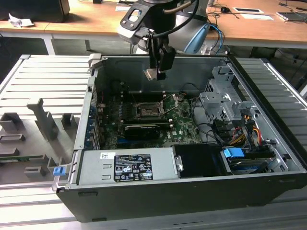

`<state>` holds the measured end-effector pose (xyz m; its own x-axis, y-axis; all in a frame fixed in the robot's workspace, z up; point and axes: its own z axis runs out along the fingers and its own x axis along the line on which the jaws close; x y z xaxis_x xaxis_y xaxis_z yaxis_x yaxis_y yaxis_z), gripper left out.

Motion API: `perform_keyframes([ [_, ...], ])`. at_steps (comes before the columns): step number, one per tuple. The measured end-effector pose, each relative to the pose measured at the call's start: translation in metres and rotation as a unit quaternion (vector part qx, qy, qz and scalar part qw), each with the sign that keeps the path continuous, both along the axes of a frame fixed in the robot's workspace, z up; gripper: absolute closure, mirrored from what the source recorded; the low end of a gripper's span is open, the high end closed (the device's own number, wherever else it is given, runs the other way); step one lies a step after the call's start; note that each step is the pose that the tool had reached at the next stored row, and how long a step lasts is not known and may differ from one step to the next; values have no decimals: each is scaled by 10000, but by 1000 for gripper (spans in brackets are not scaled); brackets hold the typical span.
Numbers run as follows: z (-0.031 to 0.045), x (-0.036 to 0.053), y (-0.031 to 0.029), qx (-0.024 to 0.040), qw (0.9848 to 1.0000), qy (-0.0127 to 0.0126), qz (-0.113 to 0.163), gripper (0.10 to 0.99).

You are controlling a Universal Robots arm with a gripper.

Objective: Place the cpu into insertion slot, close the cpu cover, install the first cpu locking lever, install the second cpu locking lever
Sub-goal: 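Place the cpu into insertion slot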

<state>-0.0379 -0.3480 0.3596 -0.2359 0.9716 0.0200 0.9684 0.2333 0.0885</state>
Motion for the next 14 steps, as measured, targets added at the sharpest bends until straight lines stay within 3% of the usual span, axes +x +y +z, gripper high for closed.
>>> perform_keyframes([
  [14, -11, 0, 0, 0, 9992, 0, -410, 557],
])
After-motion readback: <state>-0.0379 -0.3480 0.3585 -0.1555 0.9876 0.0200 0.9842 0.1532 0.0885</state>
